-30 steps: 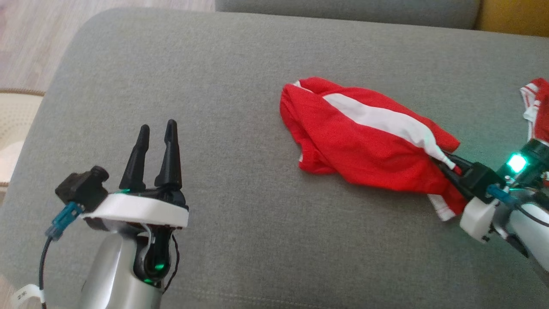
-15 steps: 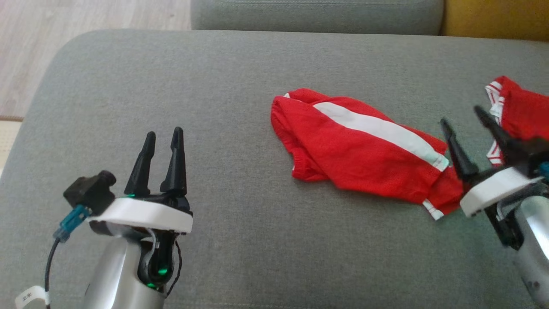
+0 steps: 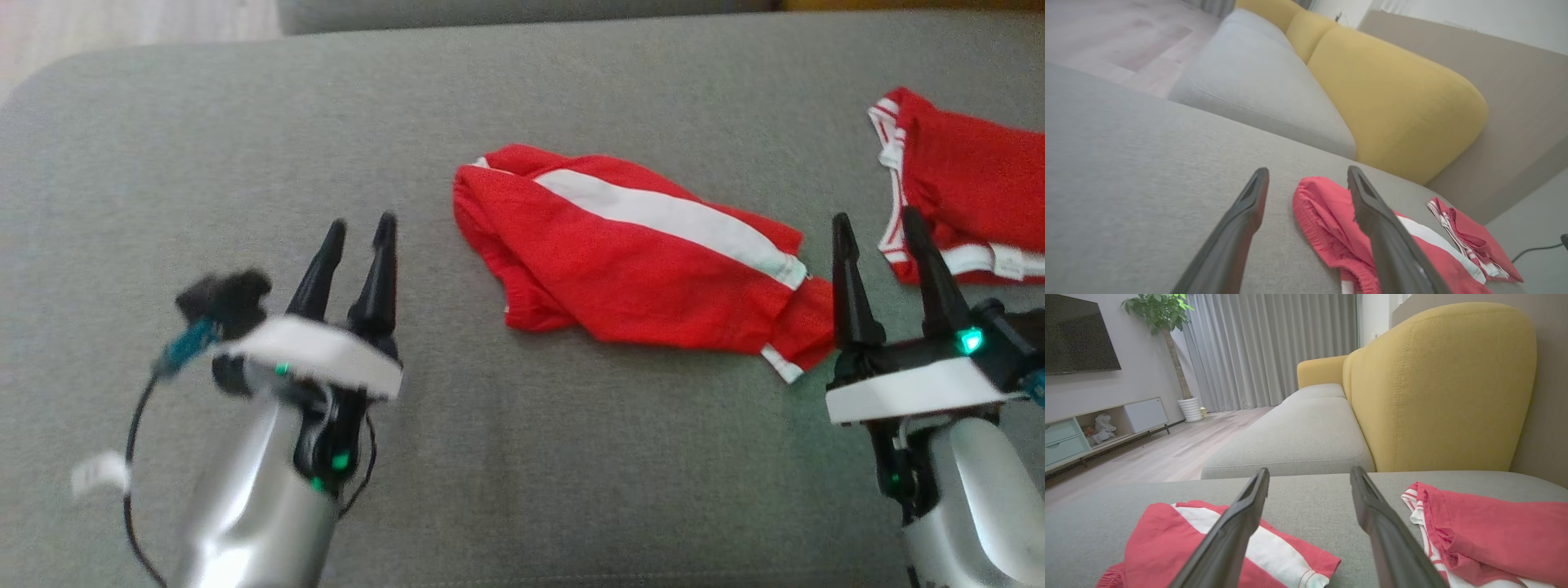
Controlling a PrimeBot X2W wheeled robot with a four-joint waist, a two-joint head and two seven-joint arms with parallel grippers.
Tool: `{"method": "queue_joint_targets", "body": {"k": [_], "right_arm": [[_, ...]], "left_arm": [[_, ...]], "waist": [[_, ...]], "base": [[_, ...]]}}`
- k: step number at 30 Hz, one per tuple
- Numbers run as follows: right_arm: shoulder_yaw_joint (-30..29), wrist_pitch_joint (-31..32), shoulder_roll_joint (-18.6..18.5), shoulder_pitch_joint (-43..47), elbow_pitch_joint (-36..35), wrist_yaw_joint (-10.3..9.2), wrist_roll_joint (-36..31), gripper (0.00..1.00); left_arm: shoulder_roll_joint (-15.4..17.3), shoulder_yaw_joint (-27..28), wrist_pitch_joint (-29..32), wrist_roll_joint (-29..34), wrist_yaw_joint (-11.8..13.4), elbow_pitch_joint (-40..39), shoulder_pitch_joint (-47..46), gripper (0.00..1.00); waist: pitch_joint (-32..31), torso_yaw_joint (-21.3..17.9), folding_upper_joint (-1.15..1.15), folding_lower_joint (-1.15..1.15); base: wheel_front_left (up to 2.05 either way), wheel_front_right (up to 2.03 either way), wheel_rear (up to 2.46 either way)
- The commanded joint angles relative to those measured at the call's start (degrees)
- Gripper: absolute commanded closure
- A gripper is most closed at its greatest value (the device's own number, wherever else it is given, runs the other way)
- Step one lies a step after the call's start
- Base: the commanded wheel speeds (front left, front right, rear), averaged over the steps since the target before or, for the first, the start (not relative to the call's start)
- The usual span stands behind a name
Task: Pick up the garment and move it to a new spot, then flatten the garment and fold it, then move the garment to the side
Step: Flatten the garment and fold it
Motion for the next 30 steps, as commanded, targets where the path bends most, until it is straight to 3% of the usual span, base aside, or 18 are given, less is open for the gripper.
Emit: {"method": "queue_joint_targets", "body": {"k": [1, 9, 18, 30], "right_arm": [[1.14, 0.29, 0.01, -2.29, -2.66, 0.37, -0.55, 0.00], [3.91, 0.79, 0.97, -6.35, -4.21, 0.37, -1.49, 0.00], [6.82, -0.29, 2.39, -9.57, -2.29, 0.37, -1.68, 0.00], [7.81, -0.85, 3.29, -10.98, -0.25, 0.37, -1.26, 0.00]], "left_arm": [[0.80, 1.18, 1.64, -0.85, -0.32, -0.42, -5.32, 0.00], [5.83, -1.48, 18.57, -8.55, -0.36, 9.63, -22.74, 0.00], [12.73, -5.03, 35.54, -10.09, -0.37, 20.21, -34.98, 0.00], [13.98, -6.31, 47.19, -13.51, -0.32, 26.99, -40.66, 0.00]], "waist": [[1.92, -1.85, 0.00, 0.00], [7.02, -6.35, 0.00, 0.00], [9.95, -9.90, 0.00, 0.00], [10.94, -11.31, 0.00, 0.00]], "base": [[0.00, 0.00, 0.00], [0.00, 0.00, 0.00], [0.00, 0.00, 0.00], [0.00, 0.00, 0.00]]}}
